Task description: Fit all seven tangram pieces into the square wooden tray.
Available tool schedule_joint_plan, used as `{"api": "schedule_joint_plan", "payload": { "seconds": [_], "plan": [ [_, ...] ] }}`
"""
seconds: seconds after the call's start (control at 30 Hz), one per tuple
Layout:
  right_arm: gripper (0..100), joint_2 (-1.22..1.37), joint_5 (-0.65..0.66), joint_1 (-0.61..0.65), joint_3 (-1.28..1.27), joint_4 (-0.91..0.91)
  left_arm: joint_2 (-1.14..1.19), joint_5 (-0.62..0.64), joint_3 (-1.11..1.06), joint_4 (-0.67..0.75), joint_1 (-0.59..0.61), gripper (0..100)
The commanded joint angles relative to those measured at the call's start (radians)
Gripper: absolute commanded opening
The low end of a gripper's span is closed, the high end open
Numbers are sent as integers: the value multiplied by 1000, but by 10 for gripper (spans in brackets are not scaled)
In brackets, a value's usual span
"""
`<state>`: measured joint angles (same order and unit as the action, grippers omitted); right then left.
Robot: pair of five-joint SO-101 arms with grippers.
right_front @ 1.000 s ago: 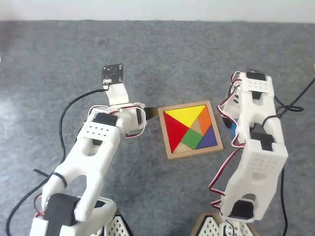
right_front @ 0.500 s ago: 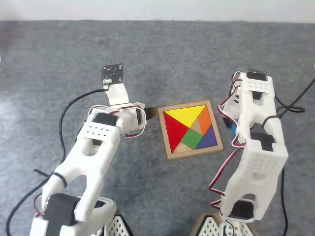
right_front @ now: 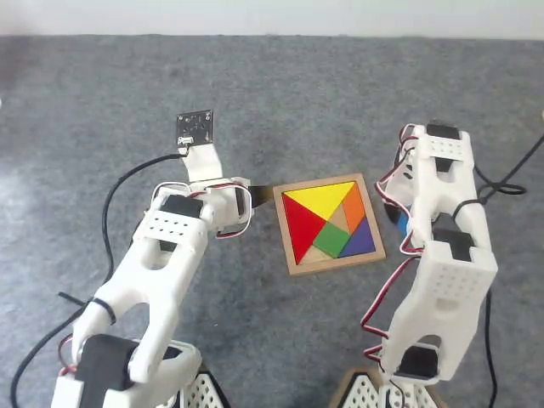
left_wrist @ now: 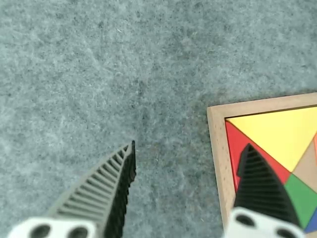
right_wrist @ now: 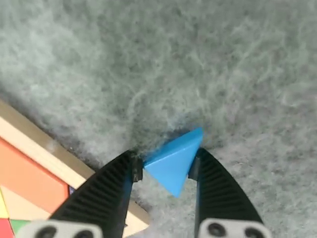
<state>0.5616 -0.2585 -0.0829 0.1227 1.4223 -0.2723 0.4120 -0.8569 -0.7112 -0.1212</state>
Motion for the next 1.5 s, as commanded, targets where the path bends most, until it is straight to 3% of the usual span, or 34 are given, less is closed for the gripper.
{"api": "schedule_joint_plan", "payload": {
  "seconds": [0.0, 0.27, 0.47, 0.63, 0.87, 1.03, 1.47],
  "plan": [
    [121, -84, 57, 28, 35, 31, -37, -8, 22, 2, -3, 317],
    [121, -274, 288, 67, 31, 77, -37, -8, 22, 2, -3, 317],
    [121, -349, 804, 205, 29, 104, -37, -8, 22, 2, -3, 317],
    [121, -363, 1111, 375, 29, 176, -37, -9, 22, 31, 8, 317],
    [87, -363, 1128, 556, -51, 166, -37, -8, 48, 31, 109, 317],
    [87, -363, 1085, 645, -199, 45, -37, -8, 48, 28, 124, 317],
    [87, -363, 1076, 657, -247, 2, -37, -8, 53, 17, 124, 317]
  ]
}}
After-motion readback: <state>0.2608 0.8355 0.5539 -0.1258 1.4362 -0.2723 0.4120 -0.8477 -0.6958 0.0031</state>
